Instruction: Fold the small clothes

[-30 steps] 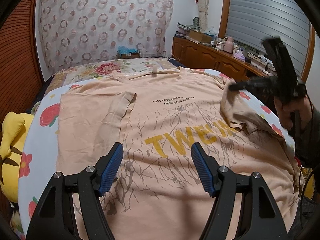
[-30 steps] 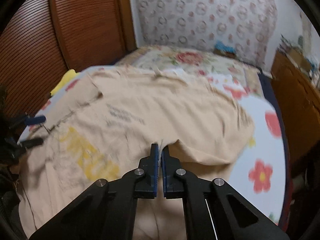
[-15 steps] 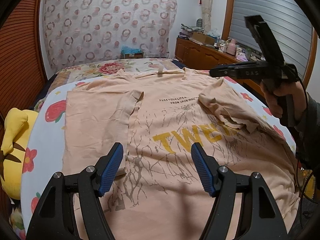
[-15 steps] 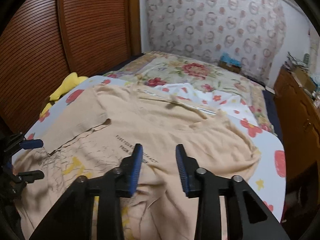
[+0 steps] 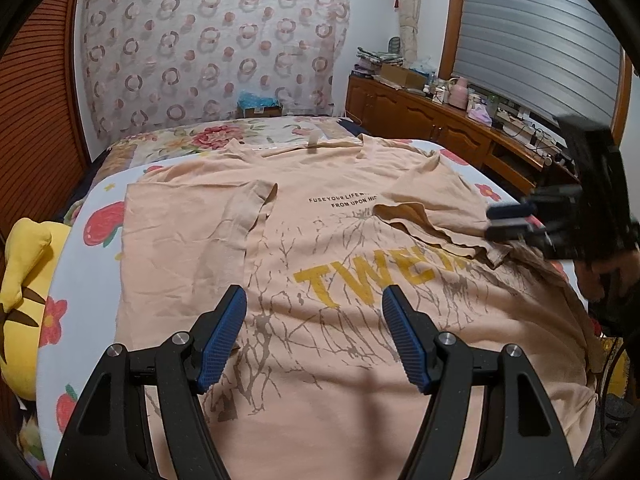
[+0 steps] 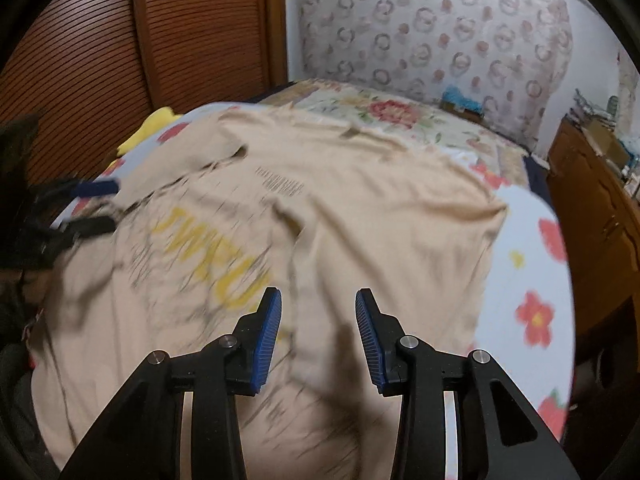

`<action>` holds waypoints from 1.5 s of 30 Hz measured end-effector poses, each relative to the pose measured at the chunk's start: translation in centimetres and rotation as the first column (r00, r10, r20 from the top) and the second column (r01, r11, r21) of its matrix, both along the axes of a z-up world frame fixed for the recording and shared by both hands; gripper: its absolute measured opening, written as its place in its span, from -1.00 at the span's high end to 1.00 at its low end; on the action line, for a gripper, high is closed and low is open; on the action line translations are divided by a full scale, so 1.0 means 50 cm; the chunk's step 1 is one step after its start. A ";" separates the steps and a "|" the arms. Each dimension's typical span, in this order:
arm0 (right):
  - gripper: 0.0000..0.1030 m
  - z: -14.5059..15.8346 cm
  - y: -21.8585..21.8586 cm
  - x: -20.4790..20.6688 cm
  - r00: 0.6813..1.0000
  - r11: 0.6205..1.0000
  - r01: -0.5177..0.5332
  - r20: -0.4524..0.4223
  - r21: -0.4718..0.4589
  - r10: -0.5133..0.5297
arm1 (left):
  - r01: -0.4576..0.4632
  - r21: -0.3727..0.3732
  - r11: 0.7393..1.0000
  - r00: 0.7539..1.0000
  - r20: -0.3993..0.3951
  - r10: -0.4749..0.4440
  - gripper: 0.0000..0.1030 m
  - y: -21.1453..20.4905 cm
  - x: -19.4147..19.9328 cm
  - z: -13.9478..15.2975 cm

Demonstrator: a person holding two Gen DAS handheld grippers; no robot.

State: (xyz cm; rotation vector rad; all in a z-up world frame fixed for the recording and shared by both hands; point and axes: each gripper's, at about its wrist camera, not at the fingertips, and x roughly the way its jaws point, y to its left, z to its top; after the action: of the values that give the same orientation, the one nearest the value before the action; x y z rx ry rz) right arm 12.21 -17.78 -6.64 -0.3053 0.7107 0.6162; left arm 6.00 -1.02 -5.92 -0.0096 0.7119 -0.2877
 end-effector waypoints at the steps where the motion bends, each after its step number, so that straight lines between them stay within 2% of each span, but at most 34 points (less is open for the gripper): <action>1: 0.25 -0.008 0.001 -0.009 1.000 1.000 -0.004 -0.009 0.002 0.004 | 0.000 0.002 1.000 1.000 0.001 0.000 -0.38 0.000 0.000 0.000; 8: 0.29 -0.046 0.002 -0.026 1.000 0.998 -0.004 -0.029 -0.055 0.002 | 0.000 0.002 1.000 1.000 0.002 0.000 -0.38 0.000 -0.001 0.001; 14: 0.86 -0.050 0.008 -0.024 1.000 0.994 0.008 -0.008 -0.105 -0.009 | -0.005 0.002 1.000 1.000 0.000 0.005 -0.38 0.002 0.000 0.001; 20: 0.90 -0.009 -0.008 -0.036 0.999 0.999 -0.033 -0.008 -0.017 0.033 | -0.011 -0.001 1.000 1.000 0.004 0.011 -0.38 0.007 0.000 0.007; 23: 0.90 0.016 -0.023 -0.044 0.998 0.997 -0.056 -0.028 0.053 0.057 | -0.011 -0.002 1.000 1.000 0.010 0.011 -0.38 0.009 -0.002 0.010; 25: 0.90 0.013 -0.024 -0.044 0.996 0.996 -0.068 -0.054 0.057 0.071 | -0.013 -0.004 1.000 1.000 0.011 0.013 -0.38 0.010 -0.002 0.012; 28: 0.83 0.003 -0.029 -0.040 0.996 0.996 -0.058 -0.067 0.068 0.062 | -0.016 -0.006 1.000 1.000 0.014 0.016 -0.38 0.014 -0.002 0.012; 30: 0.65 0.003 -0.032 -0.035 0.997 0.997 -0.047 -0.062 0.058 0.051 | -0.018 -0.005 1.000 1.000 0.013 0.018 -0.38 0.015 -0.001 0.013; 31: 0.49 0.004 -0.035 -0.032 0.998 0.998 -0.031 -0.047 0.047 0.034 | -0.019 -0.006 1.000 1.000 0.012 0.019 -0.39 0.016 0.001 0.014; 33: 0.40 0.009 -0.041 -0.024 0.999 0.998 -0.010 -0.041 0.054 0.013 | -0.017 -0.004 1.000 1.000 0.015 0.018 -0.39 0.017 0.000 0.013; 35: 0.16 0.011 -0.046 -0.012 0.999 0.999 0.011 -0.034 0.053 -0.009 | -0.019 0.004 1.000 1.000 0.024 0.019 -0.40 0.025 0.008 0.018; 36: 0.11 0.011 -0.050 -0.001 0.999 0.999 0.031 -0.023 0.042 -0.030 | -0.020 0.006 1.000 0.999 0.026 0.020 -0.45 0.029 0.012 0.020; 37: 0.08 0.010 -0.055 0.014 0.999 0.998 0.047 -0.017 0.037 -0.047 | -0.021 0.011 1.000 0.999 0.028 0.021 -0.56 0.036 0.021 0.023; 41: 0.07 0.008 -0.078 0.082 0.992 0.992 0.124 -0.010 0.023 -0.124 | -0.017 0.037 0.999 1.000 0.006 0.016 -0.62 0.068 0.072 0.030; 45: 0.07 0.004 -0.101 0.159 0.979 0.979 0.202 -0.012 0.020 -0.202 | -0.066 0.079 0.995 0.998 -0.015 0.068 -0.63 0.111 0.136 0.022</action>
State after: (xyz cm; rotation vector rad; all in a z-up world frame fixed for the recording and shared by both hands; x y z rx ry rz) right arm 20.16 -22.83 -6.46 -0.2071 0.7336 0.4323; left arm 12.82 4.53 -4.81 0.0391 0.7383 -0.1952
